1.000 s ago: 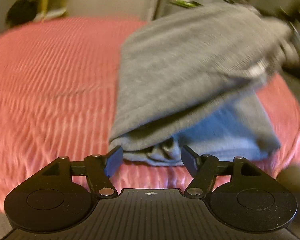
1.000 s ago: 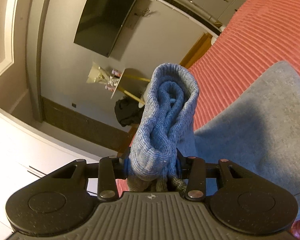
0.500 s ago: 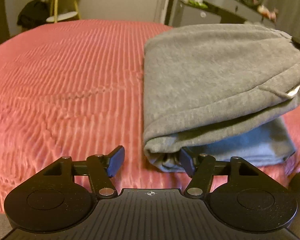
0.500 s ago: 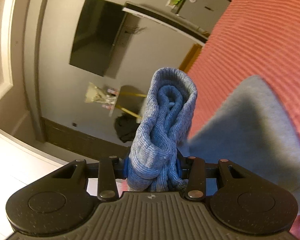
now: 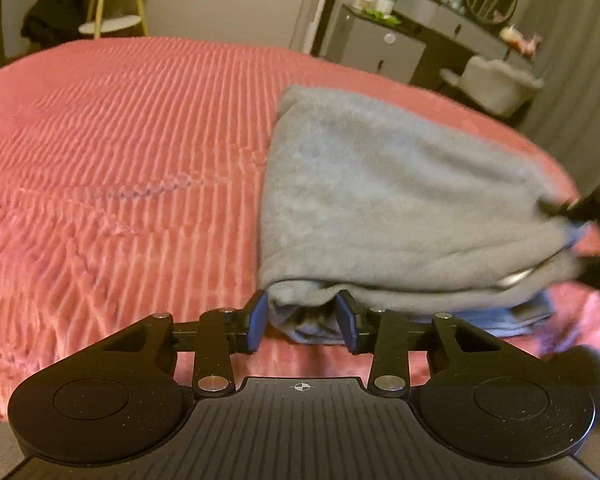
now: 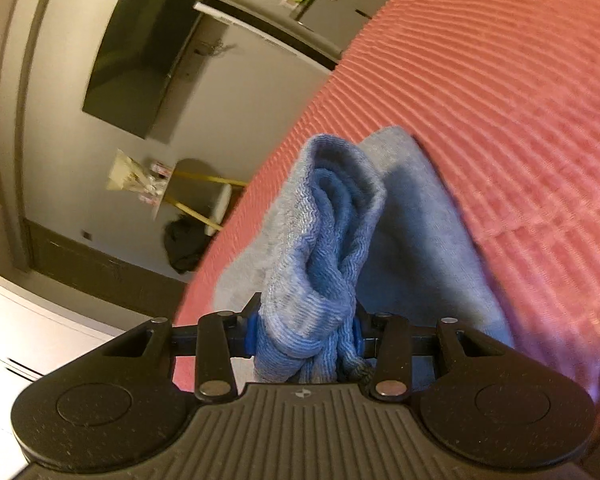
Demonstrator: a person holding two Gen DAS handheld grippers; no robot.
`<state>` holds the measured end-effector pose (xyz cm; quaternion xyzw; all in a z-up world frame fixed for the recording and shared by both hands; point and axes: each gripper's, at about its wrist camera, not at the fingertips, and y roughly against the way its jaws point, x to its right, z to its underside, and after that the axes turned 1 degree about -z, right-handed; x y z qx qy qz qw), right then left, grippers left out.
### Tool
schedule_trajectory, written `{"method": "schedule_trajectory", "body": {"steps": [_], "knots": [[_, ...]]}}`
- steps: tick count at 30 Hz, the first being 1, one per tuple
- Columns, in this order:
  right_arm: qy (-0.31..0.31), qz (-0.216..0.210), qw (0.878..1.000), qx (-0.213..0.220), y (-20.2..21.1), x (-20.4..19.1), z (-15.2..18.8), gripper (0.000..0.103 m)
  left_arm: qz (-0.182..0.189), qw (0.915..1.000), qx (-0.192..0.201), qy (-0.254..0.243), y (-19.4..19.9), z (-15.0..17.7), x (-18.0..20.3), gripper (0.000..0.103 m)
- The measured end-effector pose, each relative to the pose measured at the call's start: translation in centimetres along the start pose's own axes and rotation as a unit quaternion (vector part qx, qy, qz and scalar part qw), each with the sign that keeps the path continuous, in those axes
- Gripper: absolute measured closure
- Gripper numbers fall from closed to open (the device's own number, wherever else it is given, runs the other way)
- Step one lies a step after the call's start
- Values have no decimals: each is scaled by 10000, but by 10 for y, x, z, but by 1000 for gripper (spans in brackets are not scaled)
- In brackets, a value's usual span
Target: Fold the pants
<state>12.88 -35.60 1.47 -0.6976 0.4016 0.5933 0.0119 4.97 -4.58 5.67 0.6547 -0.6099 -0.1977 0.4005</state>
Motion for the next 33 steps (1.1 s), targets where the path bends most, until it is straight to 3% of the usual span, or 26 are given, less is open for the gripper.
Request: {"method": "schedule_trajectory", "body": {"steps": [3,5,7,10,12,15,17,19,21,23,25,28,30,31,33], "knots": [[456,1001,9936,264,11,-5,3,47,227,9989,368,155,25,-7,-9,48],[886,1322,9856,576,20,-15,5,47,64,9975,681,163,32,-17,-12,42],[1208,1191,9830,704,21,-28,8,47,-50,9955,935,172,26,-27,-11,39],[1736,892,9793,535,3,-53,23,48,-154,9954,938,69,-5,-36,-4,39],[2294,925,9684,327,-18,-67,39,52,-389,9966,726,-31,-31,-34,3,39],[2925,1251,9480,1,-44,-68,61,55,-511,9974,-182,-469,-77,-16,8,38],[3029,1546,9402,-180,-53,-52,67,80,-665,9957,-146,-635,-81,-9,11,33],[3076,1496,9396,-128,-47,-41,64,93,-588,9958,-191,-671,-79,-11,10,33],[2471,1263,9605,-225,-37,-35,51,94,-486,9977,-229,-415,-78,-11,3,31],[1430,891,9855,-170,-17,-19,37,93,-446,9986,-255,-99,-76,-8,-8,23],[623,516,9967,-85,4,-3,33,90,-412,9983,-355,195,-77,-10,-11,21],[-204,284,9992,205,33,17,33,75,-384,9979,-390,343,-80,-12,-16,20],[-648,160,9975,230,42,28,37,53,-423,9981,-344,272,-79,-11,-14,20],[-801,117,9966,165,41,33,38,49,-451,9983,-313,214,-78,-11,-13,20],[-945,26,9953,196,35,34,39,49,-504,9984,-246,111,-77,-10,-8,20]]}}
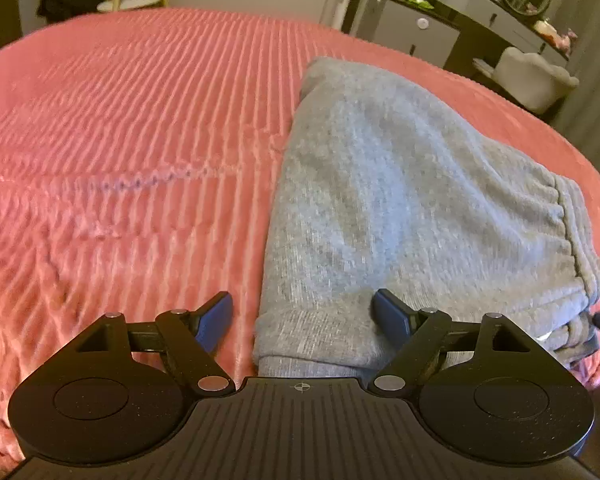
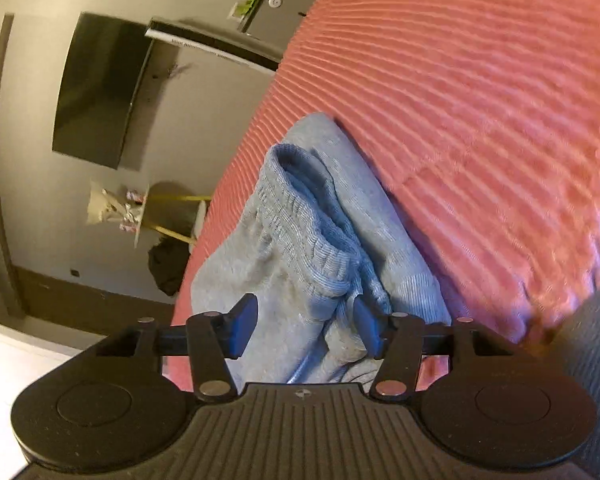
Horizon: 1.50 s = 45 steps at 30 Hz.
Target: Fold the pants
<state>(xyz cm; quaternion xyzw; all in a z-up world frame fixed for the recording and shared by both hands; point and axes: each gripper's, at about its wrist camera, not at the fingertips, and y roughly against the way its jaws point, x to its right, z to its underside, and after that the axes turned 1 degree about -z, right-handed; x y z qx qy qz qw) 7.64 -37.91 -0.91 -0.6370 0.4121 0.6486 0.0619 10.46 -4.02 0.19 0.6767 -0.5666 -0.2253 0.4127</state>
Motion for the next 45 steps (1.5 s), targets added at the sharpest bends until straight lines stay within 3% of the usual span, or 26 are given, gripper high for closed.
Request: {"method": "schedule_trajectory", "body": {"steps": [3,11,12,13,16,18,19,21,23,24,25,27,29,32,36,39,41,43,45], "knots": [[-215,-131,9997,13,-10,5,-4,49,-7,10000,65,-33,3,1,3,20],[-343,229,9990,188,-44,1,-12,51,97,9999,51,122,8,3,-3,21],[-341,246,9989,205,-45,-1,-12,57,105,9998,49,145,8,4,-4,21],[-288,264,9990,198,-45,-2,-11,78,126,9998,56,166,12,5,-8,23],[-498,-235,9982,226,-35,-5,-6,79,292,9992,134,221,20,5,-12,29],[-1245,-1276,9839,138,-27,6,-2,79,422,9984,277,256,27,5,-15,31],[-1387,-1485,9791,117,-25,9,-1,79,444,9981,332,274,29,5,-15,34],[-897,-1103,9898,131,-18,5,-3,79,443,9981,289,302,29,4,-17,37],[136,158,9997,123,-19,-7,-3,79,470,9984,112,310,22,3,-17,37],[761,868,9933,103,-23,-12,1,78,425,9987,39,264,20,4,-15,37],[1119,1109,9875,104,-27,-14,5,78,330,9993,27,190,19,4,-13,35],[1221,1101,9862,199,-25,-19,7,73,285,9995,54,116,19,4,-12,35],[1058,1225,9865,254,-19,-22,4,52,308,9993,33,189,18,3,-14,35],[534,1216,9910,154,-4,-15,1,51,378,9987,-37,329,15,1,-17,34],[-312,742,9965,-224,-9,10,7,43,372,9989,-52,271,12,1,-15,33],[-337,712,9966,-229,-24,15,9,41,348,9991,-27,240,13,2,-11,32],[-423,641,9966,-298,-34,16,7,31,369,9988,-44,311,13,2,-16,30],[-464,558,9969,-299,-33,17,5,32,393,9985,-74,367,11,1,-17,30],[-411,721,9963,-244,-30,20,-2,45,420,9983,-66,392,12,-1,-19,30]]}}
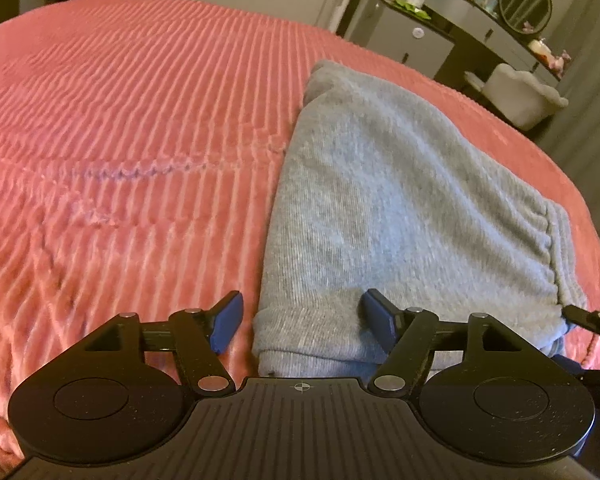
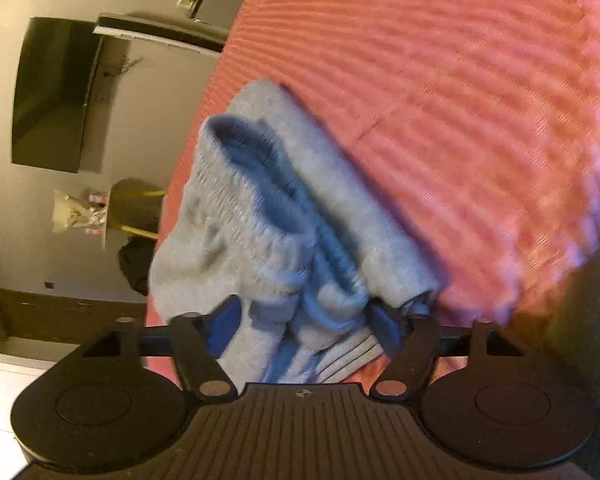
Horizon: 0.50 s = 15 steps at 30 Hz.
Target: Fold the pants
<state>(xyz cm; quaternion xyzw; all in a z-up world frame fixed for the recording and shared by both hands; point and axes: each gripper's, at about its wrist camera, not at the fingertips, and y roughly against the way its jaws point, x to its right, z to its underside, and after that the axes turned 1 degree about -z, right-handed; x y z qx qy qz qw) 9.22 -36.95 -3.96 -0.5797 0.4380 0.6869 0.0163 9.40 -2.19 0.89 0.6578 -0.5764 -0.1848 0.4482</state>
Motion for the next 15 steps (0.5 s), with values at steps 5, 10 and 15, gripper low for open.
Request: {"method": "schedule_trajectory", "body": {"steps": [5,10,15], "knots": [[662,316,9969,277,25,-20,-4,39,94,9996,116,249,4,-9,-12,30],[2403,305,9692,450,36,-54,-16,9,397,9991,111,-7,-12,-32,-9,30],[2829,297,9579,-375,-15,-66,-47,9,700,9967,-143,-379,-45,-48,0,22]]}}
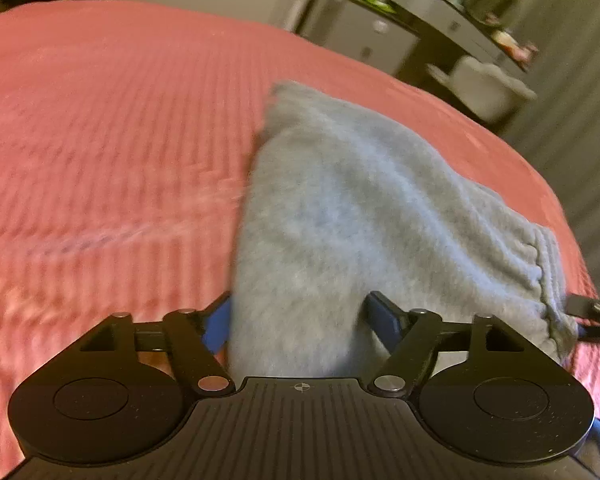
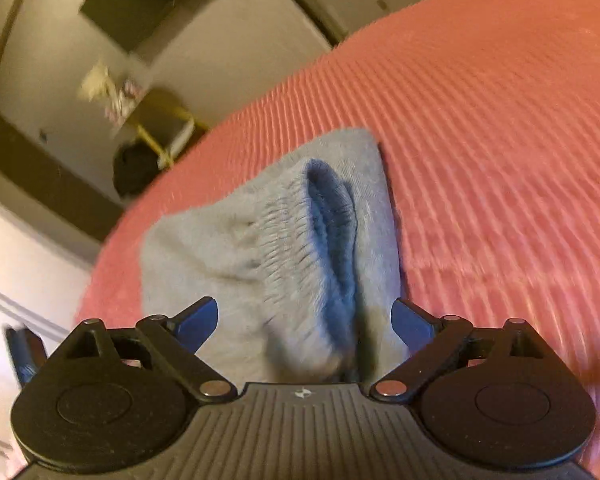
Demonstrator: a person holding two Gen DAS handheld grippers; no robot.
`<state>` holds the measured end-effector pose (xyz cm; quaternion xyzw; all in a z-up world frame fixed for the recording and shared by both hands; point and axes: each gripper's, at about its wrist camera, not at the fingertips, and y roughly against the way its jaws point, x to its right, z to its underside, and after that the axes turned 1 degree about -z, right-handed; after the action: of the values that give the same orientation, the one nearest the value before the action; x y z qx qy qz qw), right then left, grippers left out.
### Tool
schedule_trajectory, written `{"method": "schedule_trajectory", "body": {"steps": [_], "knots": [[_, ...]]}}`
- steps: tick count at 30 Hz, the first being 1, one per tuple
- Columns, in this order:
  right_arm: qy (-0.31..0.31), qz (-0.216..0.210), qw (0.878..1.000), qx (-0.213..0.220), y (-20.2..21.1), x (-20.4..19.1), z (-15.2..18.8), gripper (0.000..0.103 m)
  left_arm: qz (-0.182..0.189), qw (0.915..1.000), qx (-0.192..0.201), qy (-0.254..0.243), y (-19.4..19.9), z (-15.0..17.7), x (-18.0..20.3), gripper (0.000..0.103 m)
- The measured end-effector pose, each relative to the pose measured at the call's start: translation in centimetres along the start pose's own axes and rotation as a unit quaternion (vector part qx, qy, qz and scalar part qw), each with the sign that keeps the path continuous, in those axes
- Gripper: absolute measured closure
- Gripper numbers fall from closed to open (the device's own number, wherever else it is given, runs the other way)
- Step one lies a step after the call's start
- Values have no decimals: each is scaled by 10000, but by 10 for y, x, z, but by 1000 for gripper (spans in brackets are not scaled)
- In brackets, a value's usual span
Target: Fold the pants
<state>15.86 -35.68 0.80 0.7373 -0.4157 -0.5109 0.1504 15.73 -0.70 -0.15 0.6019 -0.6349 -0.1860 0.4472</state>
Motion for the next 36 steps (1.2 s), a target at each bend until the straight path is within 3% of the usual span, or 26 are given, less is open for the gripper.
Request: {"method": "schedule_trajectory", "body": {"steps": [3,8,10,12,15,17,18,19,21,22,23,25,29,33,36], "knots": [[37,-118,9993,-346,-35,17,-16,7,229,9995,-83,-202,-20,-8,-2,13],[-24,-819,9948,-599,-68,35,-32,5,769,9969,-116,150,-36,-24,-15,15],[-6,-961,9937,-586,-74,37,-35,8,1091,9935,-92,322,-38,-29,-19,37],[-40,-1091,9922,-608,-76,40,-38,29,1275,9909,-109,417,-41,-29,-26,40],[34,-1226,9899,-707,-74,45,-42,31,1523,9872,-232,409,-54,-29,-36,33],[139,-1267,9884,-823,-79,45,-44,23,1695,9838,-315,497,-59,-35,-39,28],[158,-1283,9879,-852,-82,42,-44,15,1660,9846,-297,471,-61,-38,-37,29],[195,-1264,9880,-868,-86,37,-44,11,1512,9877,-180,368,-61,-38,-33,44],[215,-1023,9912,-807,-89,24,-43,10,1262,9919,12,130,-58,-34,-24,55],[101,-826,9938,-736,-87,18,-42,13,1162,9931,99,100,-53,-33,-21,63],[63,-584,9961,-653,-83,11,-41,29,1110,9936,189,100,-48,-35,-17,66],[364,-243,9977,-526,-75,-3,-39,42,1051,9934,460,-60,-33,-37,-4,72],[649,-358,9969,-246,-56,-31,-50,46,1130,9895,864,-263,-13,-56,15,72],[792,-430,9957,221,-42,-47,-83,46,1167,9862,1173,-63,-8,-96,18,69],[670,-404,9962,382,-41,-43,-116,36,729,9907,1098,343,-22,-124,16,41]]}}
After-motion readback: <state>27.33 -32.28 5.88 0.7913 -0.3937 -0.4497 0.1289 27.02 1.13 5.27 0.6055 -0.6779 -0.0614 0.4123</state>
